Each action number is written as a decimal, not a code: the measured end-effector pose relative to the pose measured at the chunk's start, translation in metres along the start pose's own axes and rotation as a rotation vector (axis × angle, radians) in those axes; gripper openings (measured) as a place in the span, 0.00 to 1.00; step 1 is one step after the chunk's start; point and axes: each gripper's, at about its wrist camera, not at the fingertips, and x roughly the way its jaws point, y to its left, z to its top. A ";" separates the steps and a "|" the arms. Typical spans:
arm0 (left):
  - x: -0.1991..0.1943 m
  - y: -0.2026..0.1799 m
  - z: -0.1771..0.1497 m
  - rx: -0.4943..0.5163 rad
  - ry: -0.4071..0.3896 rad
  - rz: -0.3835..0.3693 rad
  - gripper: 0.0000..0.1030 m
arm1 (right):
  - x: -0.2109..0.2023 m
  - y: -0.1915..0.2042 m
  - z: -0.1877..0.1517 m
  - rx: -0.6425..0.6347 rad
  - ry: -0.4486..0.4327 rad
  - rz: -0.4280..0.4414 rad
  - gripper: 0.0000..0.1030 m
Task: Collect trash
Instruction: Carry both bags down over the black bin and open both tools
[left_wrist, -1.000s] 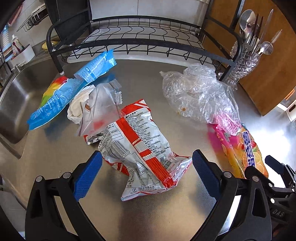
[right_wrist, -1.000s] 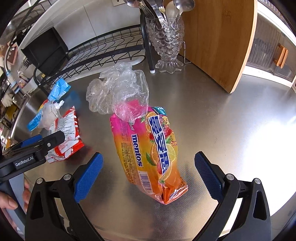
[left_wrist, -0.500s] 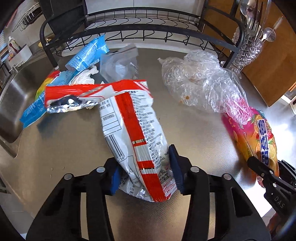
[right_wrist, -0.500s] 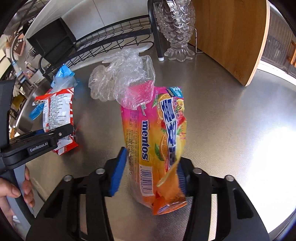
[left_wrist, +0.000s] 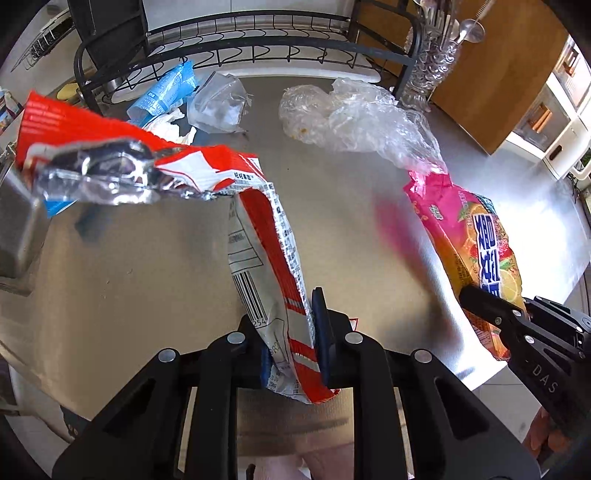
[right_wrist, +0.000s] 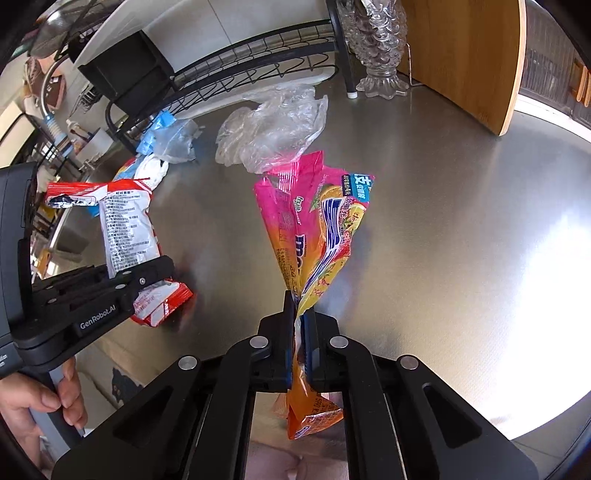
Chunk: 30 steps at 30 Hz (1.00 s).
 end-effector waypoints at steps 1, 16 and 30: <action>-0.006 0.000 -0.007 0.011 -0.007 -0.001 0.17 | -0.003 0.005 -0.004 0.004 -0.002 0.003 0.05; -0.080 0.051 -0.103 0.063 -0.036 -0.023 0.17 | -0.044 0.095 -0.089 0.019 -0.035 -0.008 0.05; -0.056 0.093 -0.210 0.024 0.104 -0.064 0.17 | -0.017 0.141 -0.182 0.012 0.090 -0.027 0.05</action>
